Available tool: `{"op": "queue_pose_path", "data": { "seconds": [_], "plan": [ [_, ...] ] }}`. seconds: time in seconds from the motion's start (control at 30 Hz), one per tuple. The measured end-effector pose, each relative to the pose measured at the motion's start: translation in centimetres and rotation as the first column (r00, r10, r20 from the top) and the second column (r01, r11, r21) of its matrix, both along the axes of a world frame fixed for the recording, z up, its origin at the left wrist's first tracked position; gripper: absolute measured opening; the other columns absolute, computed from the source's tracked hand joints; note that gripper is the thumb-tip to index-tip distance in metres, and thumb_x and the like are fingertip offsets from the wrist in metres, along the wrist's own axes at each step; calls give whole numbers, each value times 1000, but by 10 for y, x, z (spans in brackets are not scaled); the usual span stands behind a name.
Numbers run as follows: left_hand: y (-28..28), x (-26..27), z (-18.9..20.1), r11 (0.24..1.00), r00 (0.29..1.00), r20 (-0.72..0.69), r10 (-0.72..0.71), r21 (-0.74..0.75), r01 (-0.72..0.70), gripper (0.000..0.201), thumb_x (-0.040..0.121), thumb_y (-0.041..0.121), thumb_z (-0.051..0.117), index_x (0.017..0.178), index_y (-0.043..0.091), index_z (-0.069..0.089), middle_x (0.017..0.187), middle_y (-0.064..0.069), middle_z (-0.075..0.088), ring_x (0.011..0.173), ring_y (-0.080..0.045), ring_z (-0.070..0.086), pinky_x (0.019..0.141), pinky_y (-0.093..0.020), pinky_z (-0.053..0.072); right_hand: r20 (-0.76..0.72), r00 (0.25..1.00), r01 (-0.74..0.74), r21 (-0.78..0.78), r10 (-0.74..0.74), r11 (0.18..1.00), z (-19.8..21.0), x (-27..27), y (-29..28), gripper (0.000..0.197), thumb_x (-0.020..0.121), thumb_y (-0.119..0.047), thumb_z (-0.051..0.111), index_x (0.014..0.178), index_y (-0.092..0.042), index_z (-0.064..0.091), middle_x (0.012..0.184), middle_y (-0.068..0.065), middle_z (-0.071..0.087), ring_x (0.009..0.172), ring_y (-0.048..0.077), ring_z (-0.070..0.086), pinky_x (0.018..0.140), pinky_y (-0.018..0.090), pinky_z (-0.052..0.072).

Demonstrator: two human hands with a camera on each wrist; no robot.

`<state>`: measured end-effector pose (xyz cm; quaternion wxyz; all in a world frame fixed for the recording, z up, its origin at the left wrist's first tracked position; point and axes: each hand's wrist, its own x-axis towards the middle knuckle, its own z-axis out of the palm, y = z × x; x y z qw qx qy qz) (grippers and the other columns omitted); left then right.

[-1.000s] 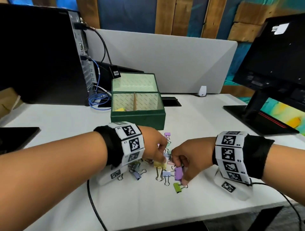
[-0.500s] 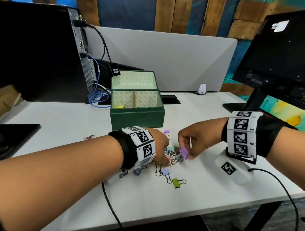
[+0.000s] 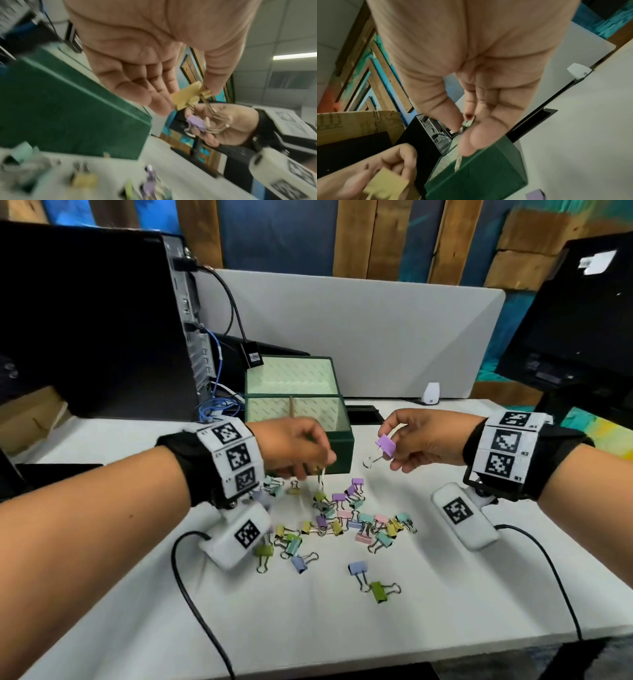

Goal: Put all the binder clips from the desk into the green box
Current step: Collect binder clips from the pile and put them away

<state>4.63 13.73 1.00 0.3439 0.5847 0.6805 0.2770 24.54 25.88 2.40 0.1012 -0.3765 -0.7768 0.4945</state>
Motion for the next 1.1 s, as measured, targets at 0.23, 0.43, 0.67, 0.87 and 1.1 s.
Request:
{"op": "queue_pose_path", "data": {
  "seconds": [0.23, 0.43, 0.67, 0.87, 1.1],
  "plan": [
    [-3, -67, 27, 883, 925, 158, 346, 278, -378, 21, 81, 25, 69, 88, 29, 51, 83, 1, 61, 73, -14, 62, 57, -25, 47, -56, 998, 22, 59, -18, 998, 18, -68, -2, 19, 82, 7, 61, 83, -11, 54, 75, 9, 64, 64, 18, 65, 66, 25, 57],
    [-5, -87, 22, 838, 904, 143, 402, 341, -427, 23, 80, 20, 71, 93, 25, 54, 76, 2, 60, 70, -12, 60, 62, -28, 49, -214, 975, 86, 96, -64, 992, 32, -131, -8, 27, 79, 9, 64, 90, -12, 52, 101, 18, 62, 67, 20, 63, 54, 20, 58],
    [9, -93, 12, 839, 915, 165, 368, 365, -404, 26, 79, 5, 70, 89, 23, 54, 77, 2, 58, 72, -16, 62, 67, -31, 54, -2, 1000, -29, 282, 31, 959, 21, -132, -8, 19, 80, -5, 65, 81, -24, 60, 115, 17, 67, 84, 21, 61, 83, 32, 57],
    [23, -91, 2, 875, 893, -200, 403, 370, -312, 38, 78, 21, 73, 112, 23, 56, 103, 3, 61, 96, -20, 62, 81, -29, 50, 345, 931, -288, 506, 115, 813, 14, -98, -35, 13, 83, -19, 61, 92, -29, 61, 102, -4, 69, 92, 19, 68, 86, 34, 56],
    [-8, -111, 0, 900, 828, -353, 435, 212, -382, 40, 79, 29, 71, 115, 24, 57, 121, -4, 61, 102, -20, 59, 85, -27, 47, 660, 724, -579, 421, 202, 698, -1, -94, -50, 26, 86, -26, 60, 112, -27, 61, 111, -4, 67, 96, 15, 61, 90, 29, 50]
  ]
}}
